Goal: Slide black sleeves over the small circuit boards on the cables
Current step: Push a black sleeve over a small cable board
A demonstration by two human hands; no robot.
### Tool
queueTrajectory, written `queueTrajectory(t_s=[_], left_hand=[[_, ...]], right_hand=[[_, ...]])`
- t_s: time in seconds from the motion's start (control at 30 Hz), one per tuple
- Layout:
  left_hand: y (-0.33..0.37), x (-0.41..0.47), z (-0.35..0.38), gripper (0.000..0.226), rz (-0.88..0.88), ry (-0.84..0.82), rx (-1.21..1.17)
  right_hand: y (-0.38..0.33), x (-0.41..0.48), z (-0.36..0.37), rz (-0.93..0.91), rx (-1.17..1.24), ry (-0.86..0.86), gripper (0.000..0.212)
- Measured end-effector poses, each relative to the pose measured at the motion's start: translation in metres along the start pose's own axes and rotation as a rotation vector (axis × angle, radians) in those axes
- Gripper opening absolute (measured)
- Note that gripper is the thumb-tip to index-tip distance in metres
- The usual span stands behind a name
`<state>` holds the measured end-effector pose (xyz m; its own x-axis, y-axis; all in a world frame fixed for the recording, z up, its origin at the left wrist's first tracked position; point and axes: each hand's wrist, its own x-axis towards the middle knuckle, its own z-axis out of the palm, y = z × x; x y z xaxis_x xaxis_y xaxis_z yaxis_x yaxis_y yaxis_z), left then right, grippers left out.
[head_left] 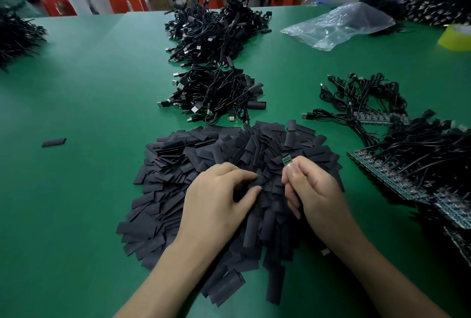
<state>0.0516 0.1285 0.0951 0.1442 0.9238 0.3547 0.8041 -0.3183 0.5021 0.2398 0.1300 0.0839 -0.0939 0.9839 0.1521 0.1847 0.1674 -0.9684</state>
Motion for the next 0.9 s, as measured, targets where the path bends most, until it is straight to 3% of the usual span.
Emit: queueTrajectory(t_s=[0.17,0.3,0.53,0.73,0.9], left_hand=[[-0.016,0.002,-0.008,0.028,-0.005,0.103,-0.126],[-0.016,0.002,-0.007,0.027,0.19,0.111,-0.25],[-0.013,-0.003,0.006,0.023,0.337,0.189,-0.151],[-0.018,-0.001,0.002,0.022,0.199,0.223,-0.272],[-0.021,0.001,-0.001,0.019,0.182,0.22,-0.283]], right_hand=[[-0.001,-0.003,-0.002,-0.055,-0.181,0.006,0.031],[-0.001,-0.003,0.0,-0.051,-0.144,-0.026,0.023],[-0.001,-0.005,0.004,-0.047,-0.079,-0.07,0.023],[-0.007,-0.001,-0.001,-0.01,0.061,-0.059,0.03],[-0.006,-0.001,-0.001,-0.014,0.002,-0.122,0.029]])
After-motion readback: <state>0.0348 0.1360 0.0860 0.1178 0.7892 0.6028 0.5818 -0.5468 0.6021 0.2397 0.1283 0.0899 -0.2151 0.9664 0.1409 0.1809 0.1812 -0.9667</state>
